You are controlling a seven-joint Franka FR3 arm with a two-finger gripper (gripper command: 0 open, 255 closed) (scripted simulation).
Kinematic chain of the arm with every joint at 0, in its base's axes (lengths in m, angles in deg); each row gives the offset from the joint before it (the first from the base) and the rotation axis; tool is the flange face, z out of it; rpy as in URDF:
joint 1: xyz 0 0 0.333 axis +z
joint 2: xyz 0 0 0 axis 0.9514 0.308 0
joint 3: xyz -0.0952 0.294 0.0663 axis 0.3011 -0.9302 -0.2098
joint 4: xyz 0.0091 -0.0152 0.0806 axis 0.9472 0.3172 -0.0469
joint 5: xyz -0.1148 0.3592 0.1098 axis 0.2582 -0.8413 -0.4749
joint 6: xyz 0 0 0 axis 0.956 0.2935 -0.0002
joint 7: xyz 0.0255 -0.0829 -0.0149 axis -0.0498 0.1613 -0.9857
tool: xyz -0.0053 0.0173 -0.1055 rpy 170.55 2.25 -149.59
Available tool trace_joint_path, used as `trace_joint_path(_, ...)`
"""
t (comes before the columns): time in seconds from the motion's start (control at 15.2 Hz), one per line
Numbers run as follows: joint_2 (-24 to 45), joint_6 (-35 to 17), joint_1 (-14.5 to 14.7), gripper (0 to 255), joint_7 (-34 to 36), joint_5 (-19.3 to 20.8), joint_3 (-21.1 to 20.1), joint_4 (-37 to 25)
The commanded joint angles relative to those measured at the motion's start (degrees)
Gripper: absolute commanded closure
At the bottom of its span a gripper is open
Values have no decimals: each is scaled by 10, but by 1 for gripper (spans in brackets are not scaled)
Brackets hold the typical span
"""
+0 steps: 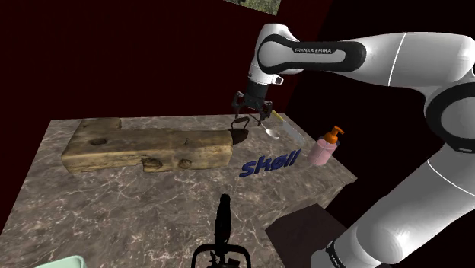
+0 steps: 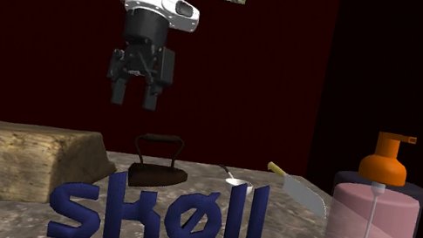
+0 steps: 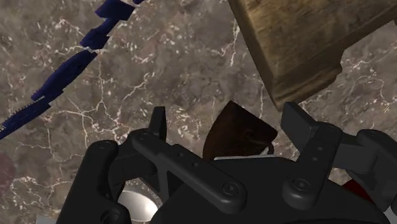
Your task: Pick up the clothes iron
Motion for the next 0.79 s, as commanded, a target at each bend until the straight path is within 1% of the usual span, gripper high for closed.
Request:
trace_joint_path(0.0, 39, -9, -3, 0, 45, 5, 2, -30)
trace_joint_path(0.4, 166, -16, -5, 0, 163, 20, 20, -153)
trace_joint_path(0.46, 176, -15, -4, 0, 172, 21, 22, -164)
trace_joint_path(0.73, 182, -44, -4, 0, 171, 21, 23, -141)
